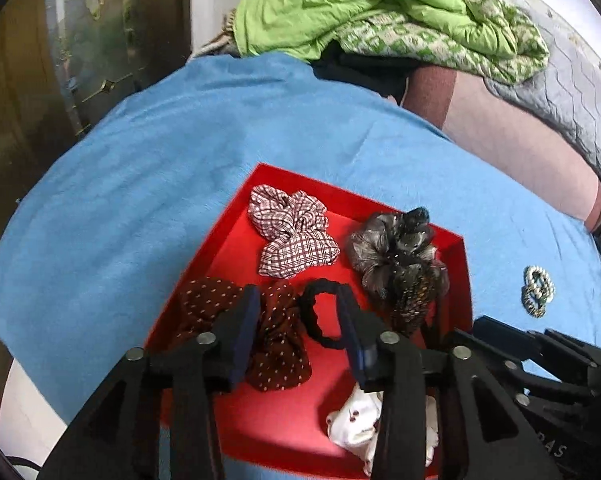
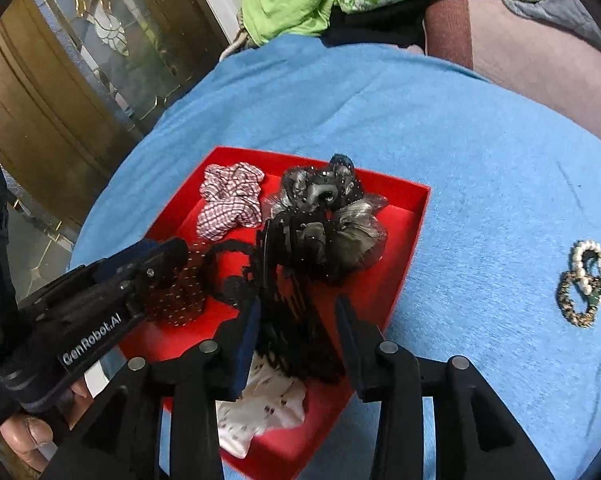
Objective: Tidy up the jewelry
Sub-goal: 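Carry the hair tie and claw clip into the red tray and open both tools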
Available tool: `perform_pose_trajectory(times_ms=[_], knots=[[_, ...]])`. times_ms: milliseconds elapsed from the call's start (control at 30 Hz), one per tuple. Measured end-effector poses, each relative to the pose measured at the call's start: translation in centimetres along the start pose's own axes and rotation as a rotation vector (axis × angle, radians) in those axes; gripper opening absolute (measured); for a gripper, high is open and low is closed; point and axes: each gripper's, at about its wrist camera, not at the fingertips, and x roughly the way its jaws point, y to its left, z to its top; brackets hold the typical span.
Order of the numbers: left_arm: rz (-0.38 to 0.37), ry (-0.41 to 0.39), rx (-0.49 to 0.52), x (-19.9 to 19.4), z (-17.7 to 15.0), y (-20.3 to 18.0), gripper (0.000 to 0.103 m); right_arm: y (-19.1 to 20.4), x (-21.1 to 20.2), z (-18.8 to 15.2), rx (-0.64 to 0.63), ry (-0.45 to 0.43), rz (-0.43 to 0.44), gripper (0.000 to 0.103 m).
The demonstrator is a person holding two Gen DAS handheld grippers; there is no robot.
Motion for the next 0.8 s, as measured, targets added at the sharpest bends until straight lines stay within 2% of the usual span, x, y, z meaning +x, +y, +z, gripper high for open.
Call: perform_pose_trajectory(times_ms=[100, 267, 800], knots=[[-0.010, -0.026, -0.007, -1.7, -0.3, -0.3, 0.043, -0.4, -2.2, -1.1, 0.015, -0.027, -0.003, 0.049], [-0.029, -0.035, 0.004, -3.5, -0.9, -1.8, 0.047, -2.1, -5.8, -3.7, 0.054, -0.072, -0.019, 0.049], [-0.096, -0.011, 0.225, -6.8, -4.9, -13.1, 0.054, -12.6, -13.6, -12.1, 0.316, -0.171, -0.098, 0.049]])
